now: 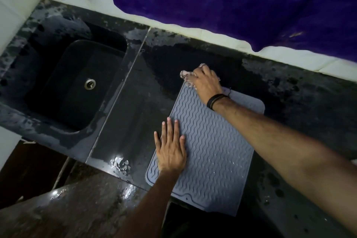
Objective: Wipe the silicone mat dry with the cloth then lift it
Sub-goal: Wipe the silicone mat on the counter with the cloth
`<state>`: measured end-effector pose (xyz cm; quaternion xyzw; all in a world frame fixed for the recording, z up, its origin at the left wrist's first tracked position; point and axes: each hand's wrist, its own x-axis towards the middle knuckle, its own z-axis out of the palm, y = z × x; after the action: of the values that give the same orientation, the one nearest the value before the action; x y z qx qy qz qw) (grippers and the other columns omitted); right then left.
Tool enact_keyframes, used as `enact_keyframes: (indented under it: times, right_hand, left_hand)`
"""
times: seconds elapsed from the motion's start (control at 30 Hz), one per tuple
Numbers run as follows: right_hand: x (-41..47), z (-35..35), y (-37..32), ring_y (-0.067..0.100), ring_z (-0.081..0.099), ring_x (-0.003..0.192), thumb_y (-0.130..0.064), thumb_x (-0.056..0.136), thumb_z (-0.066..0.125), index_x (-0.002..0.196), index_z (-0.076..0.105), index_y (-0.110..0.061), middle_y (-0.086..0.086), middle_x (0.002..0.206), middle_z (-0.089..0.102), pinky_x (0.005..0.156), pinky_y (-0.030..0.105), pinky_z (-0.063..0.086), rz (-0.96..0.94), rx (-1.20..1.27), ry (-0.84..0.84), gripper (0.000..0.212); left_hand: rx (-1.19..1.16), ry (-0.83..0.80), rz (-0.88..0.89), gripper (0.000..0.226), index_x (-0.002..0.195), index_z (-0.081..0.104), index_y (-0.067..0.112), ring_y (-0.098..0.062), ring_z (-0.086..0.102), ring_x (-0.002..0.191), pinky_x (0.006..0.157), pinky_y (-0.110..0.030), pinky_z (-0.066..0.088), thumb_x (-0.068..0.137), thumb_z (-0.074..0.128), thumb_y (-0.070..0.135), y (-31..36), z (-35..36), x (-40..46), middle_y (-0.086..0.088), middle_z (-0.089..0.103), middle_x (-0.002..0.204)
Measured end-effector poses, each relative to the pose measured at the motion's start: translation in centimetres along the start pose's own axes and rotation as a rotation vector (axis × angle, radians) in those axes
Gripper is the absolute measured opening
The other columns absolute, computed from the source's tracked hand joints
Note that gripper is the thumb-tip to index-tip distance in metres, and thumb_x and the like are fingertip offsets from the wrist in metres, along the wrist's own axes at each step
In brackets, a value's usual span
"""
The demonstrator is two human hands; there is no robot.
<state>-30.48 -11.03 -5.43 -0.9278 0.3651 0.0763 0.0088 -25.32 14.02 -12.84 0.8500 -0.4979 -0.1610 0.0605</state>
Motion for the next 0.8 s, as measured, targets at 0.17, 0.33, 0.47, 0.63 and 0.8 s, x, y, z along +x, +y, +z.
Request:
enact_keyframes:
  times: [0.17,0.33,0.47,0.63,0.8]
  right_hand:
    - [-3.5,1.6,-4.5,0.039,0.042,0.126,-0.007,0.087,0.034,0.145,0.044,-0.018,0.009,0.140,0.050,0.112,0.054,0.032,-0.040,0.064,0.030,0.060]
    - [-2.0,1.1,-0.4,0.038,0.041,0.129,-0.002,0.086,0.037,0.152,0.028,-0.022,0.009,0.134,0.051,0.103,0.047,0.039,-0.001,-0.071,-0.014,0.070]
    - [-3.0,0.9,0.6,0.038,0.035,0.133,-0.002,0.085,0.055,0.149,0.034,-0.023,0.010,0.136,0.047,0.101,0.046,0.040,0.122,0.017,-0.055,0.071]
    - [-6.5,1.7,2.5,0.037,0.032,0.135,-0.001,0.087,0.051,0.150,0.035,-0.024,0.010,0.141,0.042,0.101,0.046,0.039,0.230,0.040,-0.084,0.069]
    - [-6.8,1.3,2.6,0.036,0.037,0.128,-0.006,0.090,0.049,0.149,0.036,-0.024,0.010,0.130,0.048,0.101,0.046,0.038,0.288,0.065,-0.061,0.063]
  left_hand:
    - [-0.012,0.011,-0.018,0.061,0.162,-0.005,0.025,-0.016,-0.014,0.156,0.125,-0.051,-0.003,0.108,0.008,0.048,0.0,0.3,0.1,0.004,-0.013,0.170]
    - [0.003,0.036,-0.009,0.069,0.162,-0.003,0.027,-0.018,-0.009,0.156,0.125,-0.051,-0.004,0.105,0.019,0.059,0.3,0.0,0.0,0.003,-0.007,0.170]
    - [-0.005,0.032,-0.020,0.069,0.163,-0.001,0.026,-0.019,-0.009,0.156,0.125,-0.054,-0.001,0.105,0.018,0.058,0.4,-0.4,-0.3,0.002,-0.005,0.170]
    - [-0.016,0.025,-0.028,0.068,0.162,-0.003,0.027,-0.019,-0.011,0.156,0.124,-0.055,-0.003,0.105,0.019,0.057,0.8,-0.7,-0.4,0.004,-0.009,0.170]
    - [-0.001,0.018,-0.020,0.070,0.162,-0.004,0.025,-0.019,-0.013,0.156,0.124,-0.055,-0.004,0.106,0.021,0.057,0.6,-0.5,-0.3,0.002,-0.011,0.170]
